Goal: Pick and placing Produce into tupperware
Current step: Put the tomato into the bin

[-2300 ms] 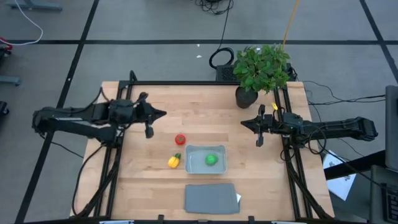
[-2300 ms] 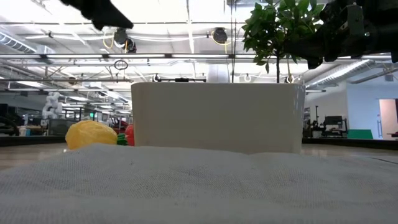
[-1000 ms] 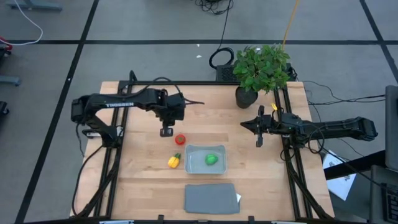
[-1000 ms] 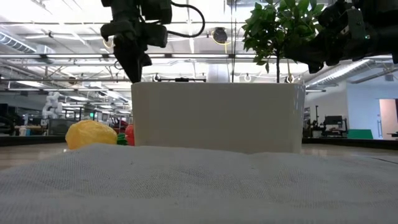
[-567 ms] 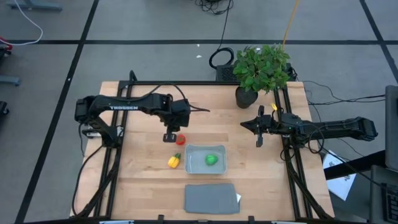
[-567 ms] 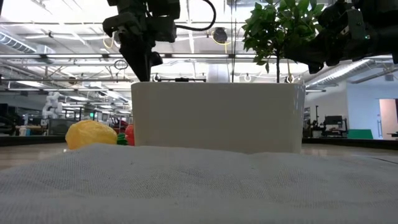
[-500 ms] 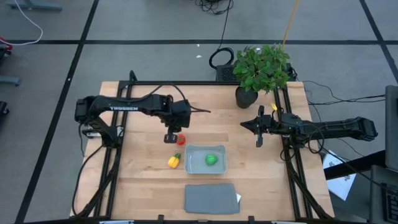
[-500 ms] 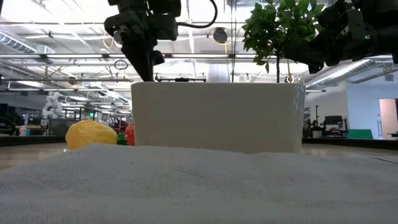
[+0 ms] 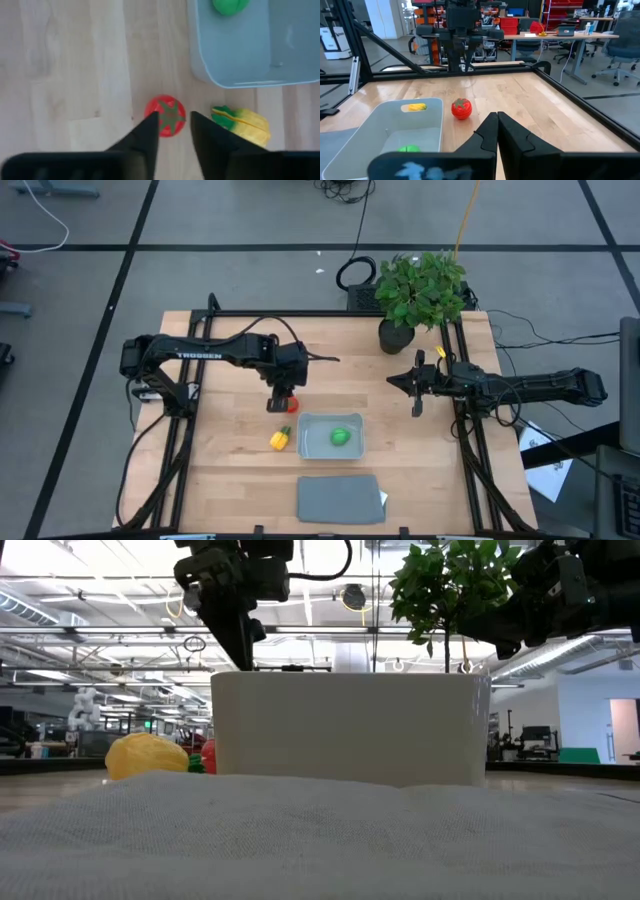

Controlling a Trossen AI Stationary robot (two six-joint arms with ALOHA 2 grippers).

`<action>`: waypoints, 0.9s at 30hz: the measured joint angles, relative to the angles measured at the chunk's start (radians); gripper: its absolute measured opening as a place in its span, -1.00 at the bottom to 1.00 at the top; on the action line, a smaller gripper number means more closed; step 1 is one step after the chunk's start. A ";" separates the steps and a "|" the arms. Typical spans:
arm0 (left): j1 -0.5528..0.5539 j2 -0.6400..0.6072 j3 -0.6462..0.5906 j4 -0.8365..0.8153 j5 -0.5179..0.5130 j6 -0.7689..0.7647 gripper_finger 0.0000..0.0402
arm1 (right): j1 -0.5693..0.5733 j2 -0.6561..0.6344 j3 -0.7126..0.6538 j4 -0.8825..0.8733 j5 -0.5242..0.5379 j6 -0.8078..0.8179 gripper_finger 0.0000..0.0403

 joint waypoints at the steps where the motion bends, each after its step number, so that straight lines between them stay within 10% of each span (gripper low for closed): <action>1: -0.003 0.000 0.000 0.000 0.011 0.000 -0.31 | 0.000 0.000 0.000 0.000 0.000 0.002 -1.00; 13: -0.069 0.000 -0.020 0.012 -0.035 0.010 0.66 | 0.000 0.000 0.000 -0.024 -0.001 0.008 -1.00; 27: -0.085 0.000 -0.157 0.139 -0.081 0.035 0.81 | 0.000 0.000 0.000 -0.023 -0.001 0.008 -1.00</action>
